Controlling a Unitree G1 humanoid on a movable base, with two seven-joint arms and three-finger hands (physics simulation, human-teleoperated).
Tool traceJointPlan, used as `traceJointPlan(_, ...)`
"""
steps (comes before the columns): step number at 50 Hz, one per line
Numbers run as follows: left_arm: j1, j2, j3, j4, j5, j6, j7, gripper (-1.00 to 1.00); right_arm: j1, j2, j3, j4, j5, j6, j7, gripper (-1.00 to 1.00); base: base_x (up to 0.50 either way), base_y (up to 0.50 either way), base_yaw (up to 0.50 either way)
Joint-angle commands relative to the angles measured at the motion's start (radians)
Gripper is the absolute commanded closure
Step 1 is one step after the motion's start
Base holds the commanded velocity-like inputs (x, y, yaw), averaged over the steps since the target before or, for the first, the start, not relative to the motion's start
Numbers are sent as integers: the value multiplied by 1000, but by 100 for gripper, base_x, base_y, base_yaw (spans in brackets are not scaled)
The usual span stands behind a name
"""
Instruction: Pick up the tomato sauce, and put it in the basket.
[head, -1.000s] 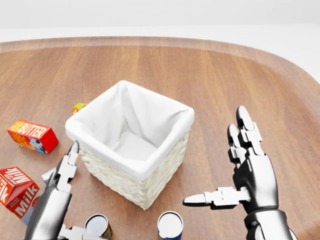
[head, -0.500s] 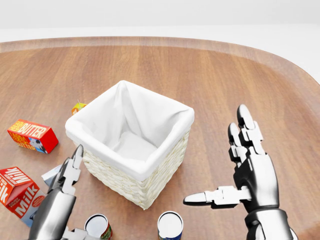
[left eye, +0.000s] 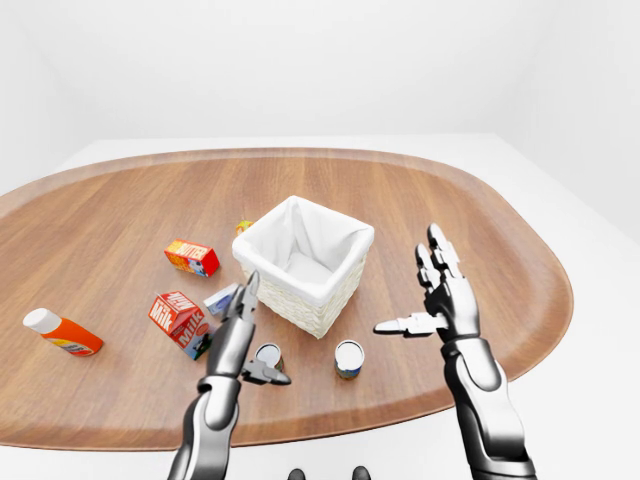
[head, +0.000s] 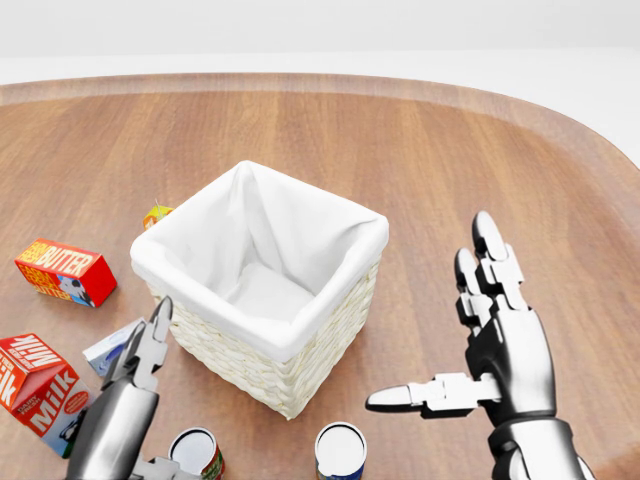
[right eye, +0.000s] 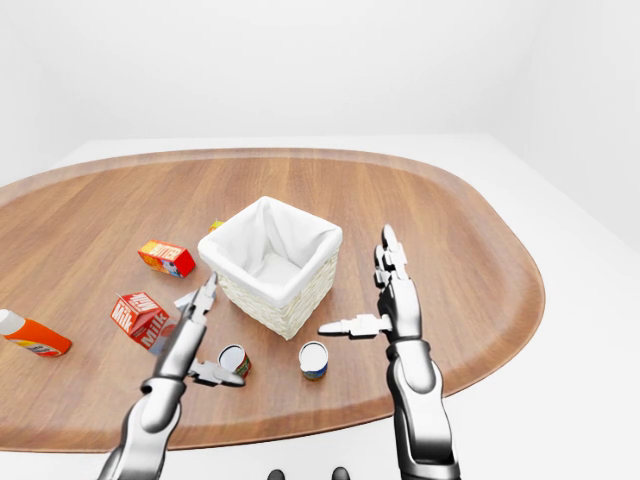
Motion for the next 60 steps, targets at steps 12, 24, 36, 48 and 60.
traceJointPlan(12, 1, 5, 0, 32, 15, 0, 21, -100, 2, 0, 1, 2, 0, 0, 0, -100, 0, 0, 0)
traceJointPlan(24, 5, 7, 5, 52, 17, 0, 29, -100, 0, 0, 1, 7, -3, 0, -1, -100, 0, 0, 0)
traceJointPlan(36, -10, 10, 6, 92, 19, 0, 42, -100, 4, 1, 4, 6, -4, 0, -1, -100, 0, 0, 0)
traceJointPlan(48, -26, 13, 2, 136, 25, 0, 60, -100, 1, 0, 2, 4, -3, 0, -2, -100, 0, 0, 0)
traceJointPlan(60, -36, 13, -4, 168, 29, 0, 73, -100, -1, -1, -2, -2, -1, 0, -1, -100, 0, 0, 0)
